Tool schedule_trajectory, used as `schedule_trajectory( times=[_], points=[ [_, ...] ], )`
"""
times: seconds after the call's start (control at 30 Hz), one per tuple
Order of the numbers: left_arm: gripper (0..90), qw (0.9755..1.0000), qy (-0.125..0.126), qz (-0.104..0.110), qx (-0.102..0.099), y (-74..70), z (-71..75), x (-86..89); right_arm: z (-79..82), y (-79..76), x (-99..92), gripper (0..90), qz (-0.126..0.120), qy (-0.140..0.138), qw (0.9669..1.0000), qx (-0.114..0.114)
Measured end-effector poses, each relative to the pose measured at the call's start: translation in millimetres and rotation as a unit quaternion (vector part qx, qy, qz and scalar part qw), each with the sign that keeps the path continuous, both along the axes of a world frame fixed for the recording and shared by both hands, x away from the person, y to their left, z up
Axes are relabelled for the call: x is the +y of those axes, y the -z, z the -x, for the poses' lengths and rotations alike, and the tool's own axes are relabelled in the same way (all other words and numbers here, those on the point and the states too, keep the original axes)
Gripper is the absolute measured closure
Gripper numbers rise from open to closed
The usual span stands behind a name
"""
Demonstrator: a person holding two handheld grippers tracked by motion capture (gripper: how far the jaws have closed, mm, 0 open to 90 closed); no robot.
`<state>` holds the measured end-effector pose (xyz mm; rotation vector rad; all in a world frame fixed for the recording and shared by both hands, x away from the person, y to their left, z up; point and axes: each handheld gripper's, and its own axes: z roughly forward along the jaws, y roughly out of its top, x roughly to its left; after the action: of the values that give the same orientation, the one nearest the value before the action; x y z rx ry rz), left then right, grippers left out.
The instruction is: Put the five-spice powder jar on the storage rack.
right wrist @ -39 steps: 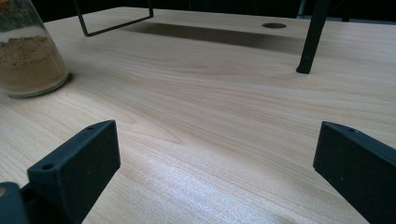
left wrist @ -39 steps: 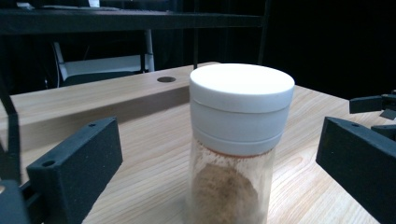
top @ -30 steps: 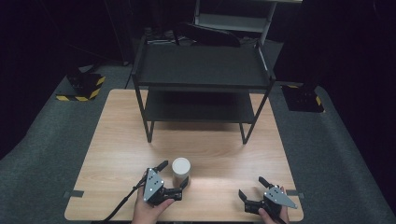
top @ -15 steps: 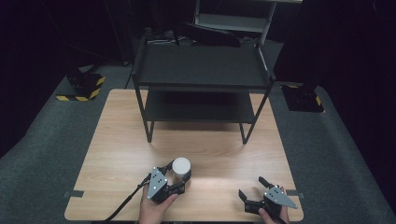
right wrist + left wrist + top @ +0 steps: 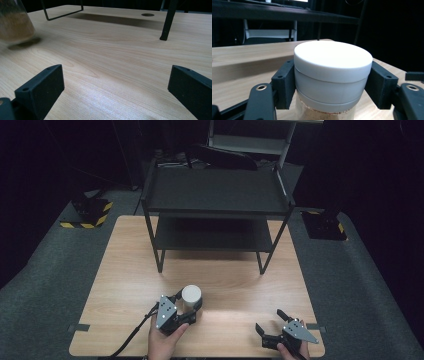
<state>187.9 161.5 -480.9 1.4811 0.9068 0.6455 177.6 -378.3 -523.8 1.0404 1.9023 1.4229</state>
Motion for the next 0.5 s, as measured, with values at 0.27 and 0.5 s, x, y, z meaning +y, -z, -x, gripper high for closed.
schedule_trajectory(
  times=[0.27,0.5],
  points=[
    [33.1,0.9997,-0.017,-0.007,-0.018,-48.0,-3.8,3.9,-0.3,-0.1,-0.5,0.2,-0.001,-0.002,1.0000,0.001],
    [33.2,0.9991,-0.029,-0.005,-0.031,-79.9,-6.6,3.1,-0.6,0.2,-1.1,0.1,-0.003,-0.003,1.0000,0.001]
  ],
)
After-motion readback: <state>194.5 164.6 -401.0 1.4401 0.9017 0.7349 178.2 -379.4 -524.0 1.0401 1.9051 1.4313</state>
